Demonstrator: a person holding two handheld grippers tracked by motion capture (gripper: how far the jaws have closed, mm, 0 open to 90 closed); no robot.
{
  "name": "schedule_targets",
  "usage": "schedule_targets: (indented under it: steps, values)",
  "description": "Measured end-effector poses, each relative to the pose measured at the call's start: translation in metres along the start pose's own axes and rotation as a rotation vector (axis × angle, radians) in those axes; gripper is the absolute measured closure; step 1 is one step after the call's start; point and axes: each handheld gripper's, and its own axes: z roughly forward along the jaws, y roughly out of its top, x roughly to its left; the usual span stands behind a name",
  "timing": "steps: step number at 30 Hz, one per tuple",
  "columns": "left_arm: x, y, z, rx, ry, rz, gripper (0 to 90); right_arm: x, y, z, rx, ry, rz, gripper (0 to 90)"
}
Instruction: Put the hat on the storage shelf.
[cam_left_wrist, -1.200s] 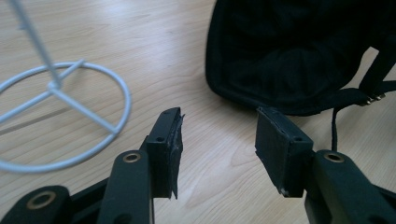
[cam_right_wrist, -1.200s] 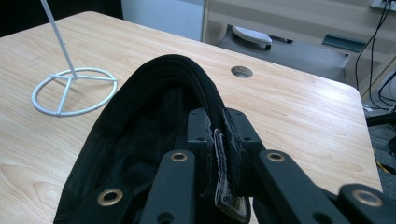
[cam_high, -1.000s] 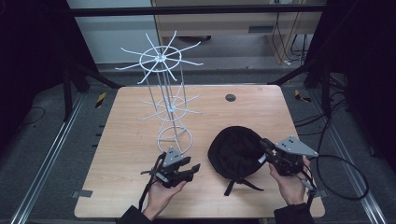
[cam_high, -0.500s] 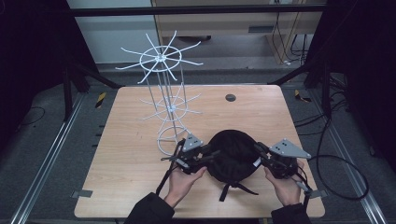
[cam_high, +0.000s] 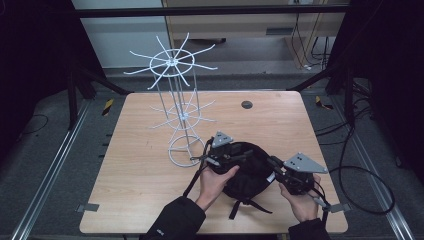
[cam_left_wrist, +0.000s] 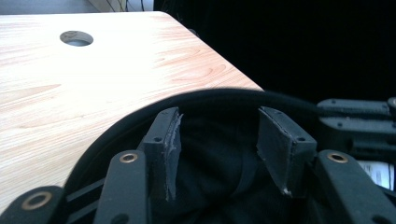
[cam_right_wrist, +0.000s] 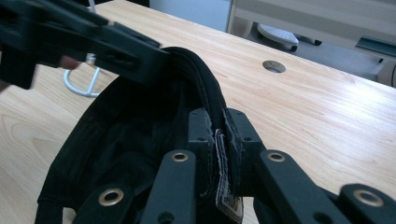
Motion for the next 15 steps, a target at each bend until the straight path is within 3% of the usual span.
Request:
schedule_targets:
  steps: [7,15]
  values:
    - [-0.0038,0.0053,0.0058,-0.033,-0.002,-0.023,42.4,0.006,-0.003,0.0049,0.004,0.028,-0.011,81.6]
    - [-0.007,0.0019,0.0103,0.014,0.023,-0.04,37.1,0.0091,-0.0036,0.0073,0.009,0.034,-0.026,81.9]
